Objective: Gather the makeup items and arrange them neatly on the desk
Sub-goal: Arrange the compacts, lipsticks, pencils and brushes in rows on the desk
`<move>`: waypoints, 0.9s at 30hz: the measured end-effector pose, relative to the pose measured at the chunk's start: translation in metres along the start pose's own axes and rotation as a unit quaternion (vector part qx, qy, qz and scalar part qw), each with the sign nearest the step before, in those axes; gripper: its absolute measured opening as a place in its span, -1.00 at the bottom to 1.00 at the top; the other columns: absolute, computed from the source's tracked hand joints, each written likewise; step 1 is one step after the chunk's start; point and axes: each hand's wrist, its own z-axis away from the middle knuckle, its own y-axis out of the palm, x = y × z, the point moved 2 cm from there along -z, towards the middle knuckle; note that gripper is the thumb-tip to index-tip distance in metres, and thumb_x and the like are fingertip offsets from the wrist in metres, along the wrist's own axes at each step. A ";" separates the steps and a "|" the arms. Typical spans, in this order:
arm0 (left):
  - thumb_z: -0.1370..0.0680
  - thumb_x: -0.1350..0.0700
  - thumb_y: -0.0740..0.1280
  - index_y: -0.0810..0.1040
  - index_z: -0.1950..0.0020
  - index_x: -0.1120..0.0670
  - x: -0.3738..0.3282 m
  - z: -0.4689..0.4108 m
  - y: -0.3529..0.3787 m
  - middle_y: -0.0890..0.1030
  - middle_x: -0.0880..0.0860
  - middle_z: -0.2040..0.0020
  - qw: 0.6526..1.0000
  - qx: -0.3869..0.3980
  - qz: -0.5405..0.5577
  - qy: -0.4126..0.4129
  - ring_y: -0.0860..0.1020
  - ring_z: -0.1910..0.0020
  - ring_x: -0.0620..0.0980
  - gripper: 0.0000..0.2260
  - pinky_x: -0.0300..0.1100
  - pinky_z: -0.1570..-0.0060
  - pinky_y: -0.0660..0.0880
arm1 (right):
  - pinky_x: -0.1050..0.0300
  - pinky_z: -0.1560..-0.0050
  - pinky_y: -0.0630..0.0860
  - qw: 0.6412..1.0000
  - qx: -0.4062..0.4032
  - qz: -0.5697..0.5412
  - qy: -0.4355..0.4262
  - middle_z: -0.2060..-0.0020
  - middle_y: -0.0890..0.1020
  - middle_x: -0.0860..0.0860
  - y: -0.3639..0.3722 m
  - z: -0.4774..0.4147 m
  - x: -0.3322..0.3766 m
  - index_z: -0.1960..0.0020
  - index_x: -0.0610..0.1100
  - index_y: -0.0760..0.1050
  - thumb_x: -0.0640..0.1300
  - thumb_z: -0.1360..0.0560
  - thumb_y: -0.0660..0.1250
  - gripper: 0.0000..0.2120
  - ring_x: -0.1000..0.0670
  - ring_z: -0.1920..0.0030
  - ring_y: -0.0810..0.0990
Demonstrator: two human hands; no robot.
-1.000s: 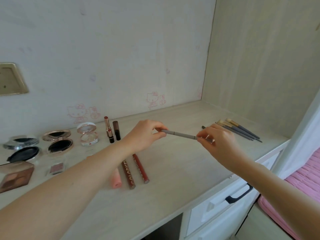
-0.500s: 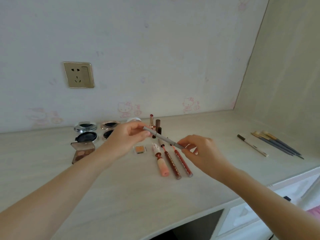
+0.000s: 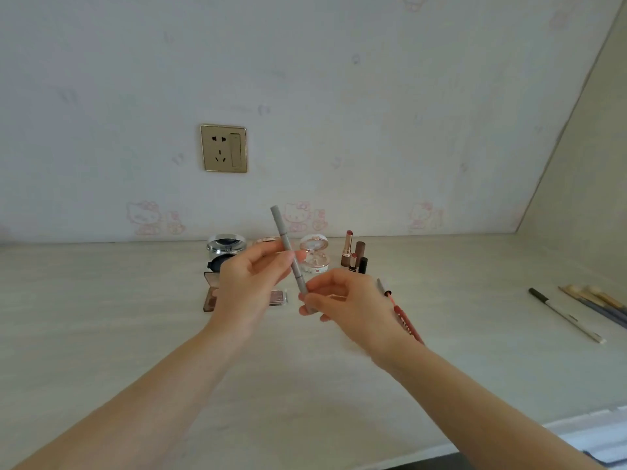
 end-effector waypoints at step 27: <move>-0.58 0.05 0.26 0.58 0.05 -0.04 0.039 0.009 -0.024 0.56 -0.09 0.10 0.651 -0.084 -0.650 0.383 0.54 0.09 0.04 -0.89 0.02 -0.06 0.27 | 0.55 0.13 0.31 0.930 -0.017 0.272 -0.247 0.17 0.64 0.17 0.002 -0.023 -0.024 -0.11 0.04 0.59 -0.11 -0.57 0.27 -0.82 0.30 0.07 0.47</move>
